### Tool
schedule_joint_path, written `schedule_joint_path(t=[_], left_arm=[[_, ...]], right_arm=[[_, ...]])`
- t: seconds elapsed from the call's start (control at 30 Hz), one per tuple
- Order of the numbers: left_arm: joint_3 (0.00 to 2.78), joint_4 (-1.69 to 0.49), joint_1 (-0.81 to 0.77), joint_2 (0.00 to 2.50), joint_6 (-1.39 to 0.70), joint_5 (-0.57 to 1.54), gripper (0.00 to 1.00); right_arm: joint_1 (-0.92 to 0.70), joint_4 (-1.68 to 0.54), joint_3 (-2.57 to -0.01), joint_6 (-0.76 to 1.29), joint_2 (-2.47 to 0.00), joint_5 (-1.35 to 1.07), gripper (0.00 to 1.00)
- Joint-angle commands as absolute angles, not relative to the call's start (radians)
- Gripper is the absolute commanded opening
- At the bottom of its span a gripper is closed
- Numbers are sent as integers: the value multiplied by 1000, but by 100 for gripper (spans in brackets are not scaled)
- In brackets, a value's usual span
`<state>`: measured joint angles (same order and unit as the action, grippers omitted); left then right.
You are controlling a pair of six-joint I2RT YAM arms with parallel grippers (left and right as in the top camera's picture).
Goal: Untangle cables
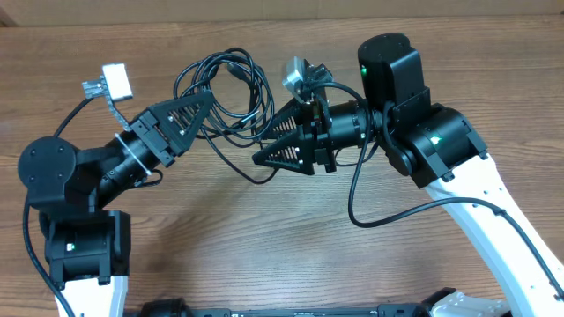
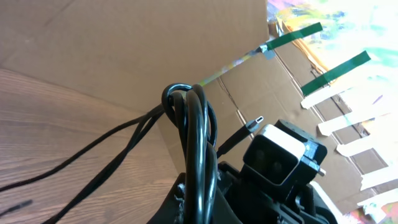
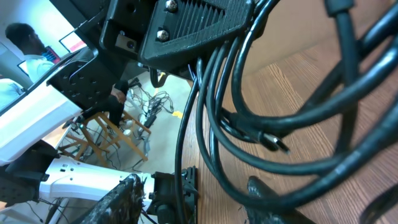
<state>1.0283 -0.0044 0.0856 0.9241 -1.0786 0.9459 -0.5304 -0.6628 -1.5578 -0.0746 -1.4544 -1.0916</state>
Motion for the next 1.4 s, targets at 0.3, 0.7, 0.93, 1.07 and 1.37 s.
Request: schedule_joint_path(t=[0.3, 0.7, 0.93, 1.07, 1.37], left_arm=[[1050, 31, 65, 914, -1109, 884, 4], [1050, -28, 65, 914, -1139, 880, 4], [1050, -30, 65, 914, -1122, 883, 4], [1050, -30, 50, 914, -1132, 883, 4], [1050, 11, 47, 914, -1148, 867, 5]], right_arm=[[-536, -675, -1565, -2, -1481, -881, 54], [-536, -583, -1565, 65, -1499, -865, 54], [-536, -546, -1565, 109, -1499, -865, 53], [-536, -530, -1565, 154, -1499, -863, 4], [-535, -668, -1565, 156, -1499, -698, 4]])
